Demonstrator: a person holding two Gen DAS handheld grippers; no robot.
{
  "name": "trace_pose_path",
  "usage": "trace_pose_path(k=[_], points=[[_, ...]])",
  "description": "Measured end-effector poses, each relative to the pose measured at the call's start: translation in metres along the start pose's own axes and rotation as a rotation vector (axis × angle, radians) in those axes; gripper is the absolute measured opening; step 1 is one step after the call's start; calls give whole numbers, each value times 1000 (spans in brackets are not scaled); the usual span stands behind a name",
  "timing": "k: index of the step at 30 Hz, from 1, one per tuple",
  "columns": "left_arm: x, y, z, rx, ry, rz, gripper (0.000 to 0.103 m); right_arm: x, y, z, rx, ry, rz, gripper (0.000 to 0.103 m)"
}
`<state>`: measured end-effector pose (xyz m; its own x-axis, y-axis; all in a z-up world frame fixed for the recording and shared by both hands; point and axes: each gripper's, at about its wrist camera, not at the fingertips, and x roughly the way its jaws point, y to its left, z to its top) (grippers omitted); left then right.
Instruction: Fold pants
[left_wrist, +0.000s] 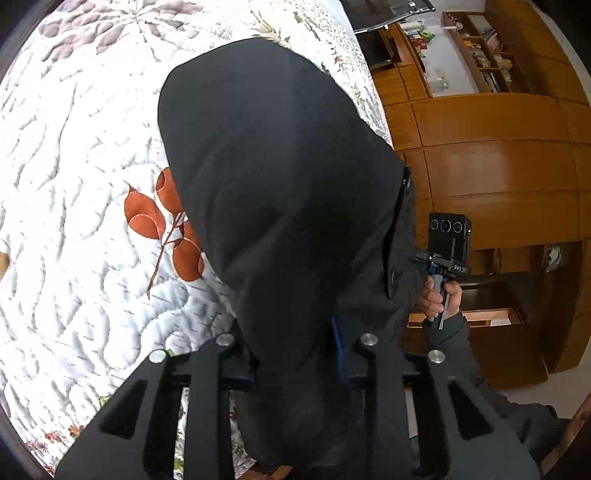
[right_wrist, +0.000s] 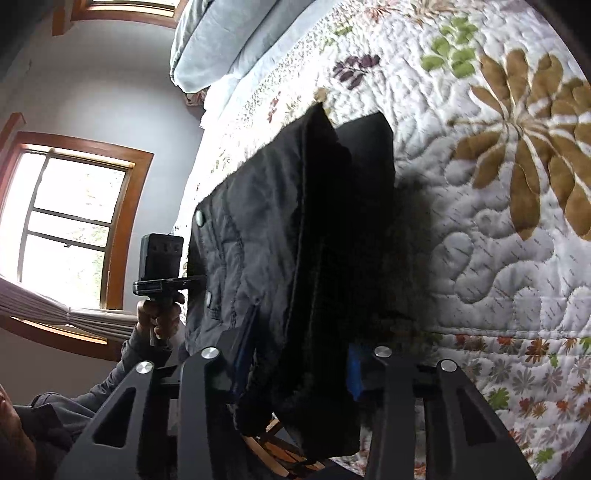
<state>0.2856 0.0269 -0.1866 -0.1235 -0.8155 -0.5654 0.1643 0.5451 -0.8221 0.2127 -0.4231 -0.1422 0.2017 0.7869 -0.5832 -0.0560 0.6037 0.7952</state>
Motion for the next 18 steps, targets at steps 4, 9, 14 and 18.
trace_pose_path(k=[4,9,14,18], points=[[-5,-7,2,10,-13,-2,22,0,16,6,-15,-6,-7,39],[-27,-9,7,26,-44,0,20,7,42,17,-48,4,-6,39],[-64,-10,11,38,-82,25,20,24,78,39,-103,16,12,39],[-105,-4,16,36,-129,69,20,51,106,62,-142,32,31,39]])
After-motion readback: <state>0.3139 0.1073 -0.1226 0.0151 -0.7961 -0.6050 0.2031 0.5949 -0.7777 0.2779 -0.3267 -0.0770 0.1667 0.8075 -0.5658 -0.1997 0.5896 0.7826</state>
